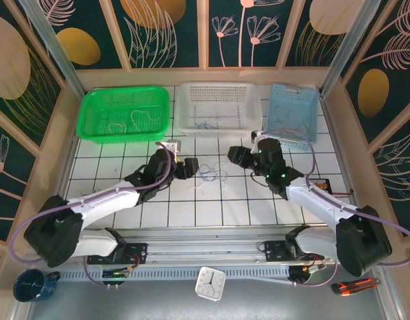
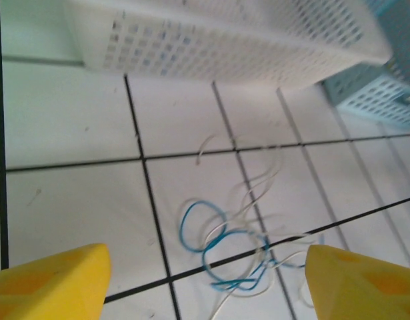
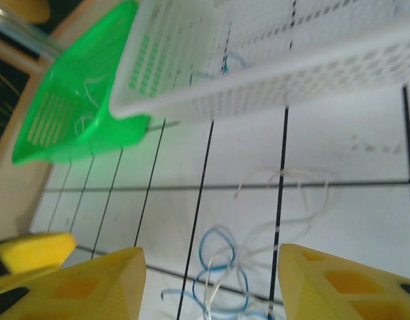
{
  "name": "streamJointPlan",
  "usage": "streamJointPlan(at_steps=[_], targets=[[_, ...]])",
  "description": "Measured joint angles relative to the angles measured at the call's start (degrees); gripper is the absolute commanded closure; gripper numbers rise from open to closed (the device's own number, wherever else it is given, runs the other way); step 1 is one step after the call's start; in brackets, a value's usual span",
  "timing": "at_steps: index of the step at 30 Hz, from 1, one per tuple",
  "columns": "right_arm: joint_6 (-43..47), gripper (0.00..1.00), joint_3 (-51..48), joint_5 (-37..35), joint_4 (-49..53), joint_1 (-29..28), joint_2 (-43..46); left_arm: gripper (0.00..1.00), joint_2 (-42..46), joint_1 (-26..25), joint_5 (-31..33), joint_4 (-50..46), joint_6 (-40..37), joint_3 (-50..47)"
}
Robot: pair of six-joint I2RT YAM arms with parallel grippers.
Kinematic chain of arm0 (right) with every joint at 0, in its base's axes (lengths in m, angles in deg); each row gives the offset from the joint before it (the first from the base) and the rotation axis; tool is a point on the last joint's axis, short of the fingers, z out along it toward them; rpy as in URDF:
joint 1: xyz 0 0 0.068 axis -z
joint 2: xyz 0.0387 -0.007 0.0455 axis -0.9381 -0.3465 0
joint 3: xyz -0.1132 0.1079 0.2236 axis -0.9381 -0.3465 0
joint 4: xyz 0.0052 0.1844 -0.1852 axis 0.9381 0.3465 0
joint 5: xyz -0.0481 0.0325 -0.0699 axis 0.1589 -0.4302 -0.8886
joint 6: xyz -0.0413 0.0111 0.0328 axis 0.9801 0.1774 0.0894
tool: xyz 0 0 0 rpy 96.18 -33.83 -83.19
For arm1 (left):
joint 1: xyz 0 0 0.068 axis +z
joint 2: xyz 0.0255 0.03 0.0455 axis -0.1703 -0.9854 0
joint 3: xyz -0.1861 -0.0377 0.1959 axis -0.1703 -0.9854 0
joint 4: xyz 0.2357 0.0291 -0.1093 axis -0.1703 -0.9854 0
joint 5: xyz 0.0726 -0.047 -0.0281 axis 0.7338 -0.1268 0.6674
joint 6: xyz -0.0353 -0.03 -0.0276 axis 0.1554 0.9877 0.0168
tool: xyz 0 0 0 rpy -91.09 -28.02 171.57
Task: Untangle the cables
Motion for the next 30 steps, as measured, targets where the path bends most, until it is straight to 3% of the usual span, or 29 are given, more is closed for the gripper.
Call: streamJointPlan(at_steps=[6,20,25,28,30], targets=[[-0.4,0.45,-4.7,-1.1,-1.5,-4.3,0.2,0.26,-6.8,-2.0,0.1,-0.2,-2.9,0.8],[-0.8,0.45,-6.3,-2.9,-3.3,-4.6,0.2,0.31,-15.7,-4.4,0.5,3.4,-5.6,3.4],[-1.0,0.45,-6.4,-2.8,-3.4,-4.6,0.3,0.42,-17.7,-4.5,0.7,5.0,-6.1,4.2],[-1.5,0.45,-6.6,-2.8,-3.5,-4.6,0.8,0.56,-18.7,-4.5,0.9,6.1,-6.4,4.7],[-1.5,0.45,-6.6,-2.8,-3.5,-4.6,1.1,0.71,-19.4,-4.5,1.0,6.7,-6.3,5.1]])
